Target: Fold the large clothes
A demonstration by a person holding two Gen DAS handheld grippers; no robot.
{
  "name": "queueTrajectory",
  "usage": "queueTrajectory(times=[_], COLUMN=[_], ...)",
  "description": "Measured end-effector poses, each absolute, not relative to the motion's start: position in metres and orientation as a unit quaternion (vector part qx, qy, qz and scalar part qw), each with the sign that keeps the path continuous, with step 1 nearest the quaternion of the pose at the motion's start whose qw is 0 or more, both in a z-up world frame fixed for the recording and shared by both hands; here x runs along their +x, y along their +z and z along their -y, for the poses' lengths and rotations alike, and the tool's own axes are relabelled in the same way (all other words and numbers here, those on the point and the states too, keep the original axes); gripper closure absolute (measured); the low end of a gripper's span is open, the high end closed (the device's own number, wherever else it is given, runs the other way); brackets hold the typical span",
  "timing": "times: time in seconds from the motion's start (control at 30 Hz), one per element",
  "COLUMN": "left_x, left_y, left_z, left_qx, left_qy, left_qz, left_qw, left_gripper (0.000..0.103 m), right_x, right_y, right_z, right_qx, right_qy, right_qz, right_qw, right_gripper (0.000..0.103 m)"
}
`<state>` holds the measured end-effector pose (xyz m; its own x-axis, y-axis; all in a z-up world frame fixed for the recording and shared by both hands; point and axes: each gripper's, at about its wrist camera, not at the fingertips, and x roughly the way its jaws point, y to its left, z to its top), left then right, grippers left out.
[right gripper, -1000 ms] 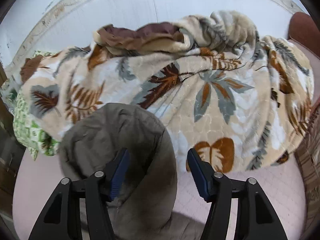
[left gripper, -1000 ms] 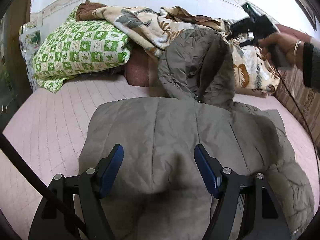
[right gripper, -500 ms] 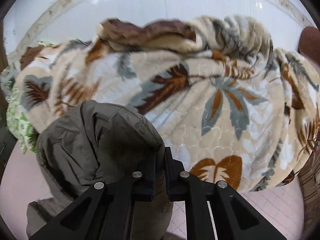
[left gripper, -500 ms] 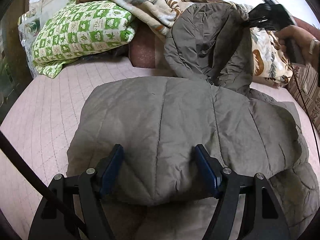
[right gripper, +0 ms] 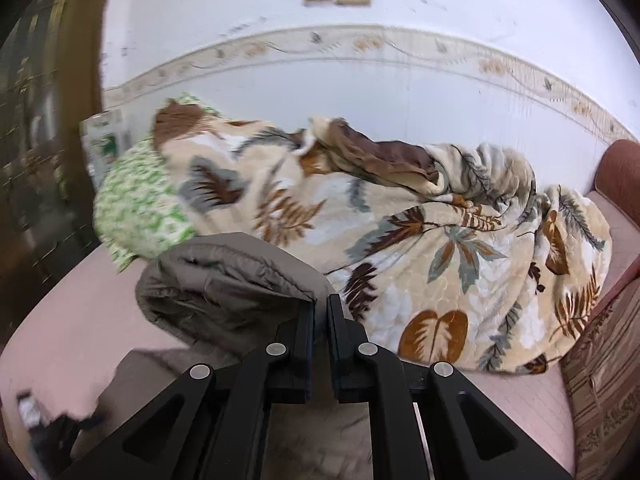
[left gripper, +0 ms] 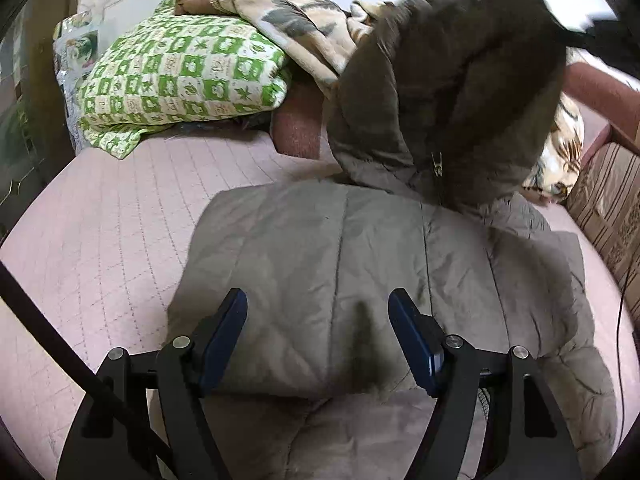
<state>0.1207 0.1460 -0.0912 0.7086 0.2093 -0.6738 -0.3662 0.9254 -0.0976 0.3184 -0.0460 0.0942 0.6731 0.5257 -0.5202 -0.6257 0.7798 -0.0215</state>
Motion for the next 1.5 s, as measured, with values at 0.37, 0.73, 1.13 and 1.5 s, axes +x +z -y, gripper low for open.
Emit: queueTrajectory(times=[0.37, 0.73, 1.13, 1.5], left_x=[0.111, 0.119, 0.146, 0.185], left_y=[-0.082, -0.082, -0.063, -0.115], left_z=[-0.164, -0.157, -0.158, -0.129], left_qx=[-0.149, -0.132, -0.150, -0.107], left_qy=[0.173, 0.171, 0.156, 0.133], left_qz=[-0.330, -0.325, -0.299, -0.390], left_qw=[0.916, 0.921, 0.929, 0.905], left_gripper=[0.031, 0.031, 0.031, 0.030], right_x=[0.198, 0.188, 0.213, 0.249], right_y=[0.005, -0.129, -0.027, -0.114], right_z=[0.075, 0.069, 0.076, 0.028], right_qx=[-0.134, -0.164, -0.019, -0.024], right_qy=[0.338, 0.340, 0.369, 0.263], right_qz=[-0.278, -0.407, -0.335, -0.421], right_qw=[0.889, 0.831, 0.867, 0.868], right_gripper=[0.096, 0.095, 0.027, 0.021])
